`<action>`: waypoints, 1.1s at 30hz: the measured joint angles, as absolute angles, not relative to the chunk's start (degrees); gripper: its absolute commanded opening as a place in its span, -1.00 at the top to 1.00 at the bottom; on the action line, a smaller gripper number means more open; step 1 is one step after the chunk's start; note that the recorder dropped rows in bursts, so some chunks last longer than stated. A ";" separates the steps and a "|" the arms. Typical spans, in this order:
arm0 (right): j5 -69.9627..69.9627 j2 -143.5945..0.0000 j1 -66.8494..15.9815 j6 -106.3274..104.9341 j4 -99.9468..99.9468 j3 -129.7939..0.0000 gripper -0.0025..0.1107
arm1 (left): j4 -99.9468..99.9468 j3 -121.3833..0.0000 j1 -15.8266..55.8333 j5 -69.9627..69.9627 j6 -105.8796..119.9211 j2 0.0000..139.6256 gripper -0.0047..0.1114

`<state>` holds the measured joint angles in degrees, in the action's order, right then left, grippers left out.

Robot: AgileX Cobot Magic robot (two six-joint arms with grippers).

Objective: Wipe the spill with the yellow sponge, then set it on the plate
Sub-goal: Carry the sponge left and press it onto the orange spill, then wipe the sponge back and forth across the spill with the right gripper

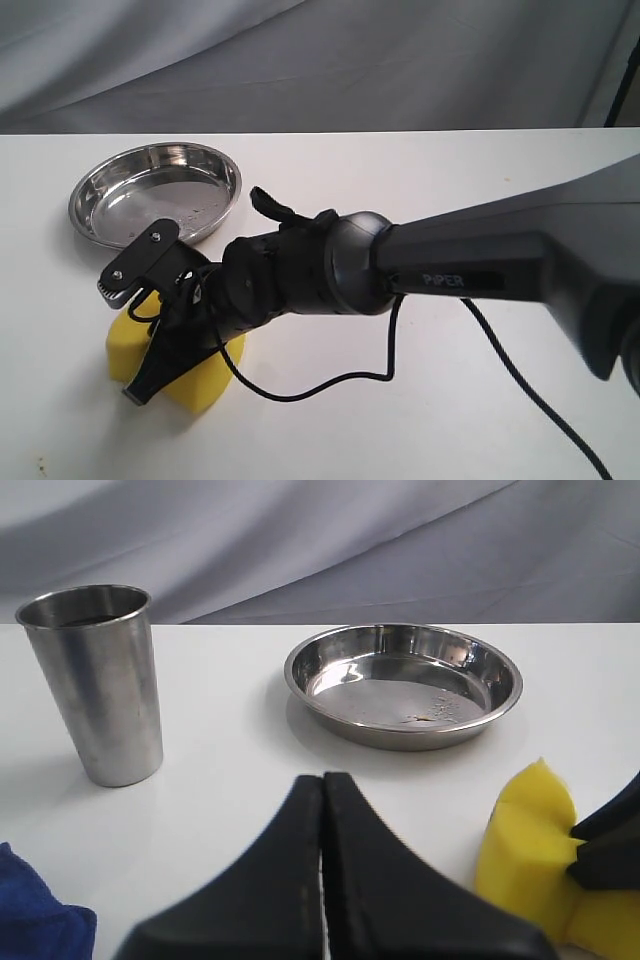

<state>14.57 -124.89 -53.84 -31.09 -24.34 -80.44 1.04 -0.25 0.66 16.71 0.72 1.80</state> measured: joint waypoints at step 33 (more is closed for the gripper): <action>12.43 -119.77 -55.27 -31.96 -20.93 -79.54 0.96 | 1.04 -0.25 0.66 16.71 0.72 1.80 0.92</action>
<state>12.43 -119.77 -55.27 -31.96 -20.93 -79.54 1.04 -0.25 0.66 16.71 0.72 1.80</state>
